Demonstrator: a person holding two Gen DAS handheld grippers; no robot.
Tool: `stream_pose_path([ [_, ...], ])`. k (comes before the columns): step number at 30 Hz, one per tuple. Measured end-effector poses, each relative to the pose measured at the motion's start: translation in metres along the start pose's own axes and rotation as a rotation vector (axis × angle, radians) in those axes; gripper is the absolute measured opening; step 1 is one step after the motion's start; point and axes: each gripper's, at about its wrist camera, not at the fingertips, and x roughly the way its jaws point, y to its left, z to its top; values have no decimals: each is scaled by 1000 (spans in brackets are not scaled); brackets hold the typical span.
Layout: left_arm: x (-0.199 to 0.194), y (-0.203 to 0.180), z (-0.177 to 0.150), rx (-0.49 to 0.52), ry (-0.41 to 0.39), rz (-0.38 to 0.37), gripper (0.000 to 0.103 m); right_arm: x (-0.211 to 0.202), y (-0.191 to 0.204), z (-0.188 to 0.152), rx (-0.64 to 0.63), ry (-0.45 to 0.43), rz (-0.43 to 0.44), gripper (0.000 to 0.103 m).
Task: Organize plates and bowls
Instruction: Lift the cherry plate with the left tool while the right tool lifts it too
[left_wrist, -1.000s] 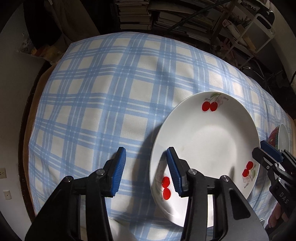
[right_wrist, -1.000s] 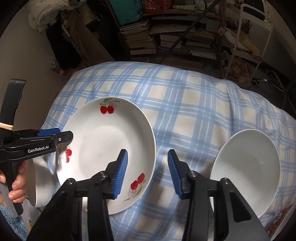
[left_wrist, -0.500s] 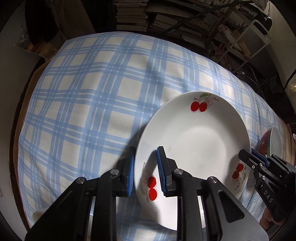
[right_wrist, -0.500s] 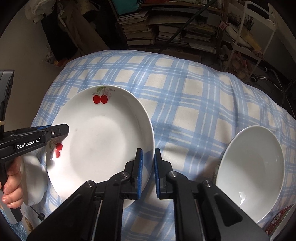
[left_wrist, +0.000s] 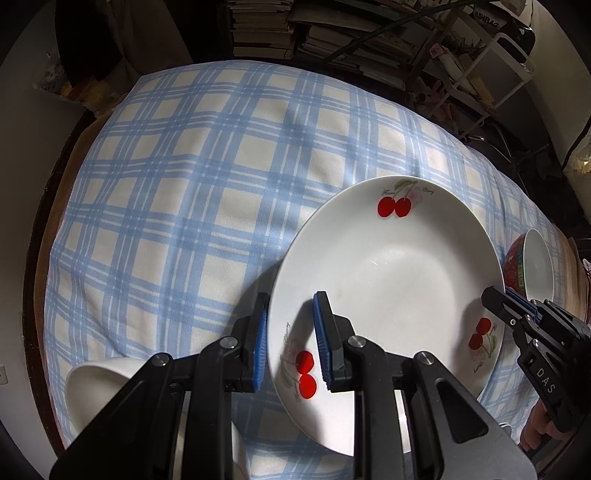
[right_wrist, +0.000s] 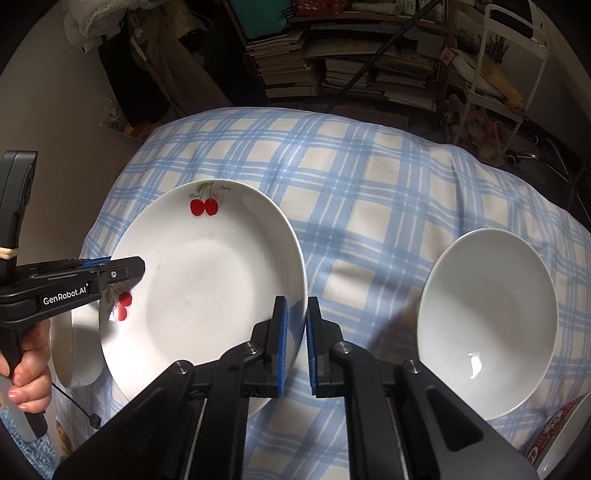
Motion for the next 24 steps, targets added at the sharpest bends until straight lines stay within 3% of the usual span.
stream_pose_path([
  [11,-39,-27,-30,48,-30,-22,22,-48,-11,-23,35,-38,18,11],
  [24,-64,-63,-100,72,-39,-63,22,-98,-25,-81,45,-57,-22,11],
])
